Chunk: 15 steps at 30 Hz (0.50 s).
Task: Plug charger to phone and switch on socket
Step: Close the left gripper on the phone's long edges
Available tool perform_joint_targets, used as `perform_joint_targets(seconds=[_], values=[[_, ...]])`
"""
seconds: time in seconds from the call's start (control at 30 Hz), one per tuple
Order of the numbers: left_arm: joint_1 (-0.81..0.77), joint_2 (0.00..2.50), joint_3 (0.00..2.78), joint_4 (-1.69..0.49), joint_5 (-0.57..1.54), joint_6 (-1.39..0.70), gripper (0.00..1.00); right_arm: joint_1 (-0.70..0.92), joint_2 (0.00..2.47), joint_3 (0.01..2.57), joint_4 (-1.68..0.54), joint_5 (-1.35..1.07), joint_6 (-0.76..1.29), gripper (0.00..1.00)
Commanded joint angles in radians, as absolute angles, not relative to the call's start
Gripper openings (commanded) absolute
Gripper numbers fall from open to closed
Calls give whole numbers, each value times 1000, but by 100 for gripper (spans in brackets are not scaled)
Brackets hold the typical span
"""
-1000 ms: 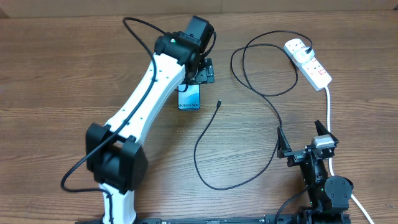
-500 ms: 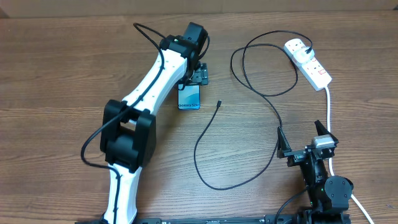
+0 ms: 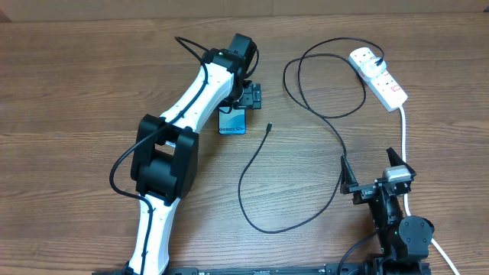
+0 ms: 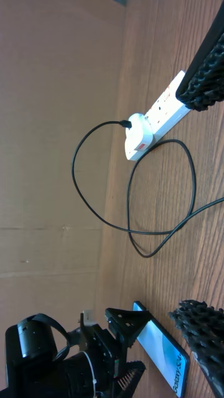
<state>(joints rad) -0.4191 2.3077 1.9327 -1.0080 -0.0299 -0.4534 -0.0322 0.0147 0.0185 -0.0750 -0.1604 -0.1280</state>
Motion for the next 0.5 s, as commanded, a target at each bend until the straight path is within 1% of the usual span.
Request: perform_joint_targets(seconds=[0.0,0.47], values=[[-419,2329,1951,-1016,-59,-468,100,-37,3,9,-70,-162,-128,100],[-415,2344,1943,-988,-88,-456,100,-37,3,9,-70,-162,-128,100]])
